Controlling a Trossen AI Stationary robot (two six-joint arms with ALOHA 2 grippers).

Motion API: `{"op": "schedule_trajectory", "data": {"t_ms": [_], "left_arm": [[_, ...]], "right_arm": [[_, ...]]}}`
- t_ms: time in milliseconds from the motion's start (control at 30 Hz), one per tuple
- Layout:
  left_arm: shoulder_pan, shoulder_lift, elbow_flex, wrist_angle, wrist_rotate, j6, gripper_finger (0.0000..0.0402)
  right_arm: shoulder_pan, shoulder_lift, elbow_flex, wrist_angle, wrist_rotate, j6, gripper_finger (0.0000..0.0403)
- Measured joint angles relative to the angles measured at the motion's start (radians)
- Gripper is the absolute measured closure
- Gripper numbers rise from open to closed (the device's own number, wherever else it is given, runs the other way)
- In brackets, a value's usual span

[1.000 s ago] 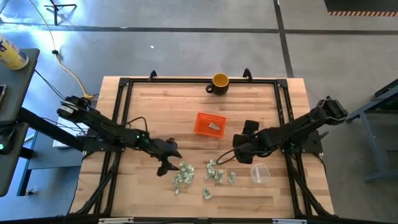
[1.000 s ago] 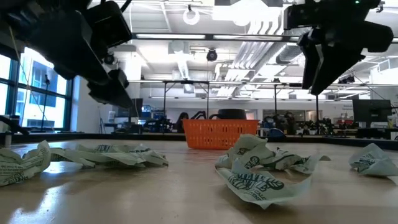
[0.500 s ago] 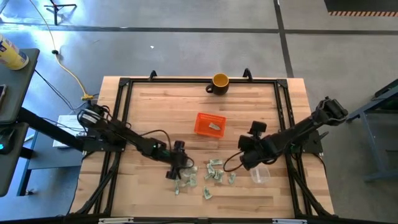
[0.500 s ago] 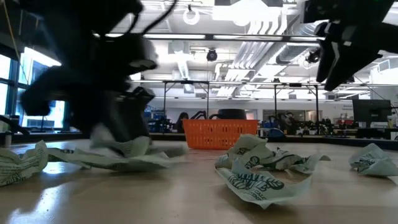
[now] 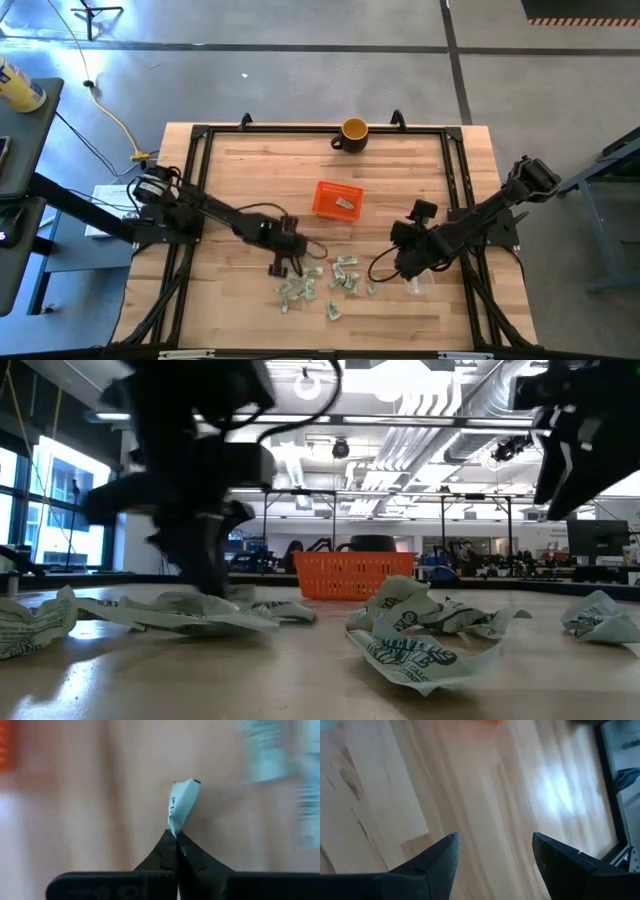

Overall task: Pick and place items into bin
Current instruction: Put the white stevia packet into the orange bin, then move the transparent bin

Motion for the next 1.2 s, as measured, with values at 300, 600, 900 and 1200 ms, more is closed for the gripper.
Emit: {"op": "schedule_trajectory", "data": {"t_ms": [300,600,900,1200], "left_arm": [[0.245,-0.054,0.269,-0.012,-0.001,0.339,0.0379],[0.392,0.0,0.315,0.072,0.172,0.25,0.0225],[0.292,-0.032,0.315,-0.206,0.171,0.103,0.0141],[0.088,-0.037,0.275,-0.317,0.097,-0.112,0.0157]], "right_arm": [[-0.044,-0.07,-0.007,-0.009,0.106,0.03,0.016],[-0.096,-0.05,-0.007,0.139,0.123,-0.205,0.016],[-0.09,-0.044,-0.056,0.385,-0.063,-0.466,0.016],[0.041,-0.044,-0.215,0.791,-0.395,-0.962,0.016]]}}
